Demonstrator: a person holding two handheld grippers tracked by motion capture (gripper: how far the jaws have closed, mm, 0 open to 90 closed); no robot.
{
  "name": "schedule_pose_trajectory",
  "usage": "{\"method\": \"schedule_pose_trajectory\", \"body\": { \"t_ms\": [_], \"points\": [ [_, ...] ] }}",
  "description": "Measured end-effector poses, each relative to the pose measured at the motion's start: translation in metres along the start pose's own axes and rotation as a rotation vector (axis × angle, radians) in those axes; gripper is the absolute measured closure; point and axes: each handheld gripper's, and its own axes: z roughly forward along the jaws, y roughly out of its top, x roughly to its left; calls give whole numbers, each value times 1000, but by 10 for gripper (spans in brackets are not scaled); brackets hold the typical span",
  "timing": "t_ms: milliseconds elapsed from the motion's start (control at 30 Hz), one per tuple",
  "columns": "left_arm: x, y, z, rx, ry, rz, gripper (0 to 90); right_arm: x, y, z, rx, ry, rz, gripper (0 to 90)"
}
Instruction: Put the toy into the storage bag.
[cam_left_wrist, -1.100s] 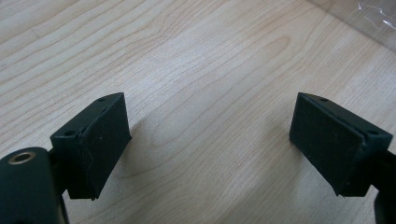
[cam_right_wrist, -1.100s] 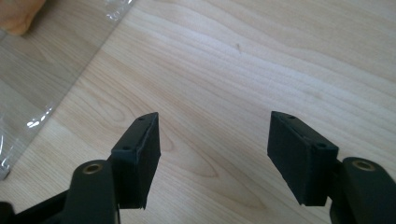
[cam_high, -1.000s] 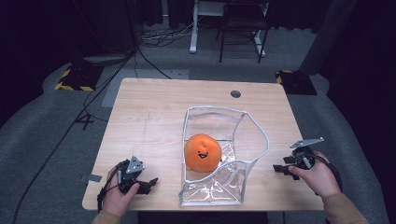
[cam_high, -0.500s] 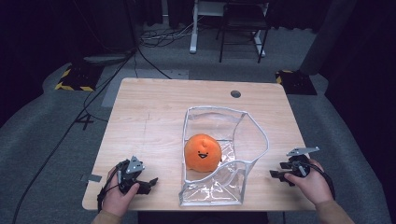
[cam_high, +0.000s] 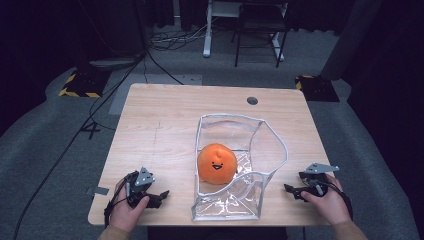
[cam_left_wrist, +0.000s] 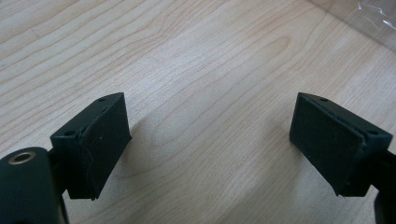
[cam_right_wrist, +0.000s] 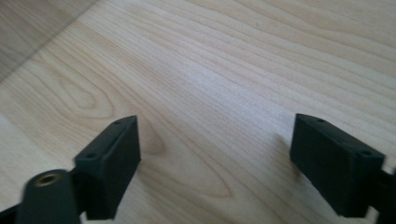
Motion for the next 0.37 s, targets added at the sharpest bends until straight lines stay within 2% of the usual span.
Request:
{"method": "schedule_pose_trajectory", "body": {
  "t_ms": [33,100,133,367],
  "points": [
    [0,0,0,0,0,0,125,1,-1,3,-13,-11,-24,89],
    [0,0,0,0,0,0,125,1,-4,8,-49,-14,-18,0],
    [0,0,0,0,0,0,124,2,-4,10,-62,-17,-17,0],
    [0,0,0,0,1,0,125,2,-4,10,-63,-16,-17,0]
  ]
}}
